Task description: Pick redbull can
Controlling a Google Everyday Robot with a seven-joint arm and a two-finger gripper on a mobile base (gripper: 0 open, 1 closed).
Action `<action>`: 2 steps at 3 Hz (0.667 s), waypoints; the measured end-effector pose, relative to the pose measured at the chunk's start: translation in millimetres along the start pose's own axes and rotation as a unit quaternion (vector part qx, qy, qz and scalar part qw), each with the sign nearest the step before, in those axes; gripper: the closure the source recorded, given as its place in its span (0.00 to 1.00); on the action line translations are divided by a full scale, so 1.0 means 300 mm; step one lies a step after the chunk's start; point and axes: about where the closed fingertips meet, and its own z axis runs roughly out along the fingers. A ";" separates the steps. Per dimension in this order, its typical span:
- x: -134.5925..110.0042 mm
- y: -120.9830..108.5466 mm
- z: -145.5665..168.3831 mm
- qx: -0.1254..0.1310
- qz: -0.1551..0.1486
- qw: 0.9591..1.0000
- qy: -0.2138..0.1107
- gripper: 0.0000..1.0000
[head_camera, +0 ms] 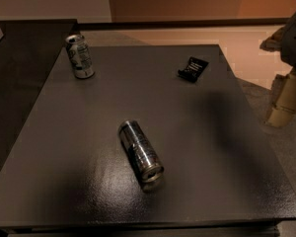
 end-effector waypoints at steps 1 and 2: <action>0.000 0.000 0.000 0.000 0.000 1.000 0.000 0.00; -0.042 0.002 0.004 -0.003 -0.026 1.000 -0.006 0.00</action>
Offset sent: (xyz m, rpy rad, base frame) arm 0.0056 0.0282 -0.0027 -0.0066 0.0121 0.1316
